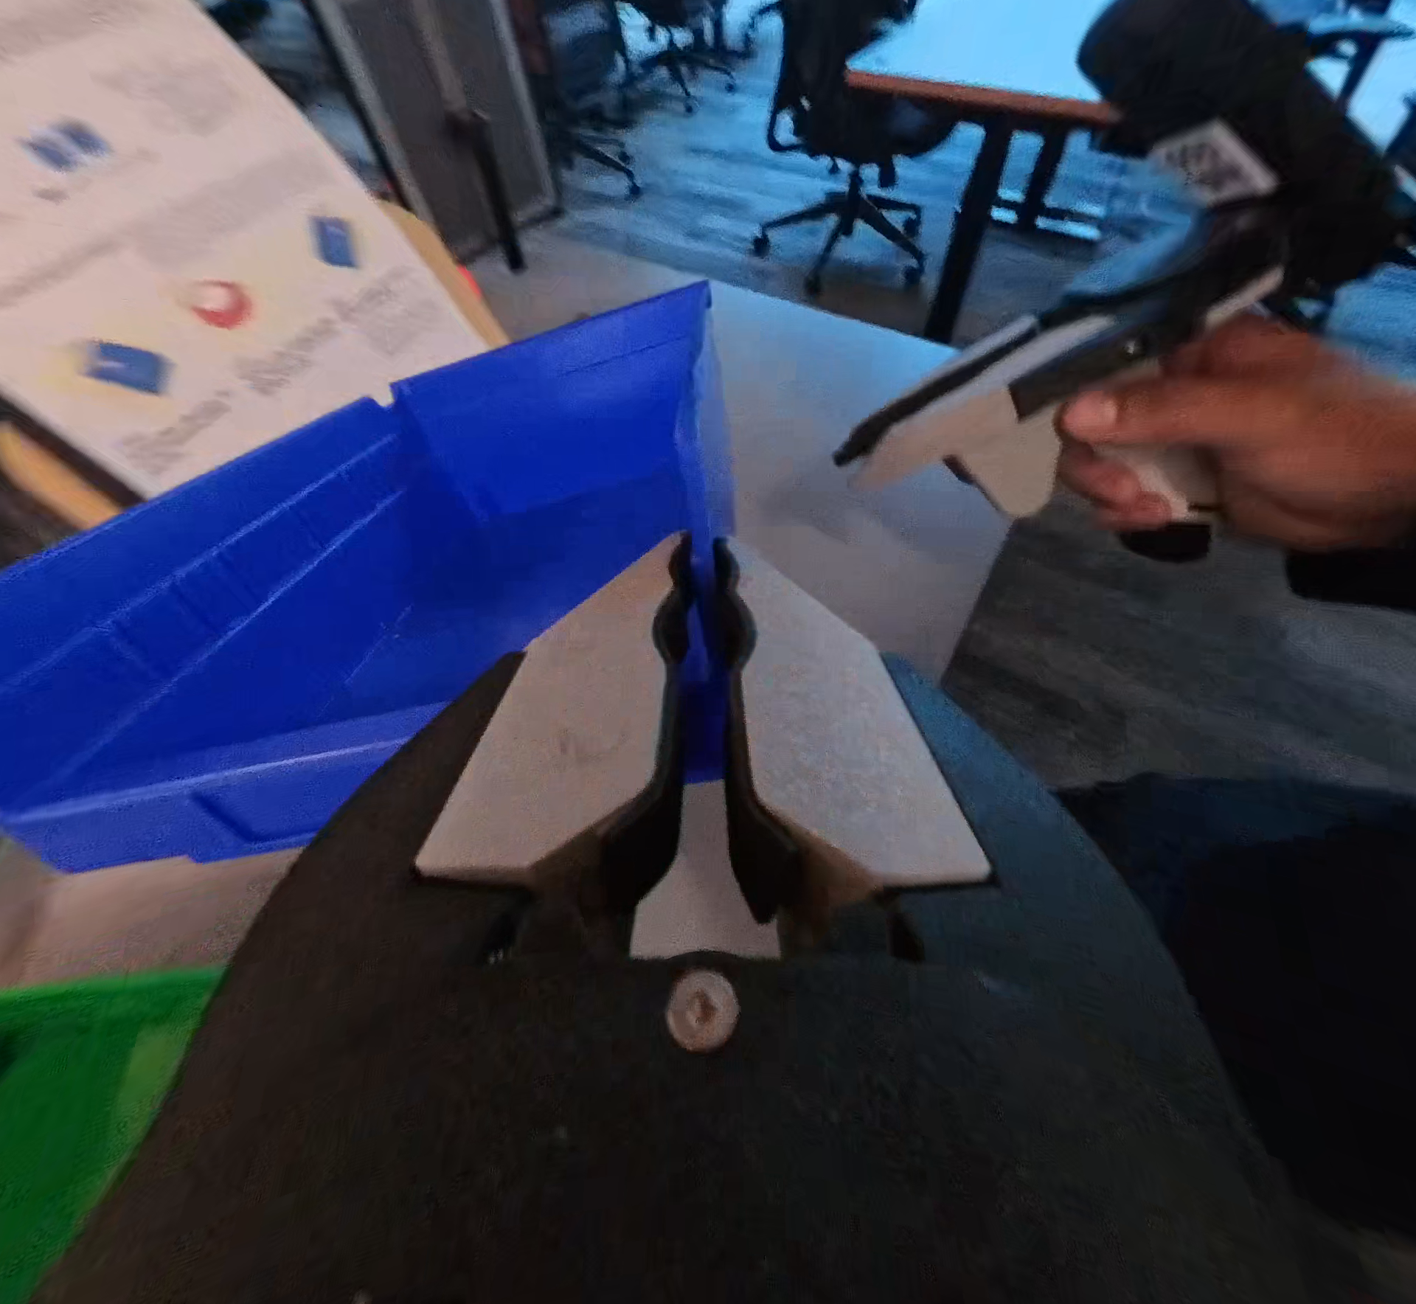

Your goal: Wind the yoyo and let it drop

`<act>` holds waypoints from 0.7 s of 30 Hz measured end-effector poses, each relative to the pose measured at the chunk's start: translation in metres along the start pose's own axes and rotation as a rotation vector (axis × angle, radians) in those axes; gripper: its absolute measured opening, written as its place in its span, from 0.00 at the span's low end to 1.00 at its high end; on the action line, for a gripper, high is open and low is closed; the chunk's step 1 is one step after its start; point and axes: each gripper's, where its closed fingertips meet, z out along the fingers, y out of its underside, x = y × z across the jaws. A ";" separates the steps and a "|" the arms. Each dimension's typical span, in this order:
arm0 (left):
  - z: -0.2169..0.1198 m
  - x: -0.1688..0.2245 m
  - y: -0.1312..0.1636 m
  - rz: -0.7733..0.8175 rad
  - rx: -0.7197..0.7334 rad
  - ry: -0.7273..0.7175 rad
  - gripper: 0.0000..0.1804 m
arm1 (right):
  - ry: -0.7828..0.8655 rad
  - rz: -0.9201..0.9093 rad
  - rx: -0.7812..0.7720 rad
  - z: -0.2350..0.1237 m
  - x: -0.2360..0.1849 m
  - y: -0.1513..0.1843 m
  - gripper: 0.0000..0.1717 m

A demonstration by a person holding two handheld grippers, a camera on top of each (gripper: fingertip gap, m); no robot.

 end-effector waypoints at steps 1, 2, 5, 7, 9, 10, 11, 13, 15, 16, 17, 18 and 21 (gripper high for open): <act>0.027 0.018 0.010 0.020 -0.036 0.035 0.01 | 0.009 0.030 0.008 -0.009 0.017 0.001 0.25; 0.051 0.035 0.022 0.027 -0.073 0.071 0.01 | 0.007 0.068 0.016 -0.016 0.033 0.003 0.26; 0.115 0.082 0.059 0.014 -0.157 0.165 0.01 | -0.034 0.173 0.005 -0.026 0.066 0.012 0.25; 0.147 0.094 0.090 -0.008 -0.243 0.098 0.00 | -0.001 0.173 -0.076 -0.027 0.092 0.028 0.29; 0.175 0.118 0.127 -0.095 -0.439 0.205 0.04 | 0.079 0.134 -0.211 -0.024 0.124 0.054 0.30; 0.183 0.133 0.136 -0.200 -0.502 0.290 0.08 | 0.099 0.117 -0.260 -0.025 0.138 0.064 0.29; 0.188 0.148 0.135 -0.310 -0.522 0.384 0.08 | 0.117 0.098 -0.291 -0.027 0.151 0.070 0.29; 0.193 0.156 0.118 -0.486 -0.466 0.464 0.13 | 0.186 0.039 -0.286 -0.037 0.180 0.066 0.27; 0.193 0.138 0.110 -0.578 -0.429 0.410 0.20 | 0.245 -0.022 -0.255 -0.049 0.204 0.048 0.25; 0.188 0.124 0.107 -0.606 -0.407 0.368 0.24 | 0.250 -0.054 -0.241 -0.054 0.211 0.037 0.25; 0.179 0.107 0.107 -0.624 -0.387 0.310 0.24 | 0.240 -0.088 -0.228 -0.056 0.214 0.026 0.25; 0.169 0.087 0.109 -0.635 -0.370 0.242 0.24 | 0.218 -0.123 -0.219 -0.055 0.213 0.017 0.26; 0.121 0.019 0.137 -0.613 -0.407 -0.002 0.24 | 0.115 -0.191 -0.214 -0.040 0.194 -0.001 0.26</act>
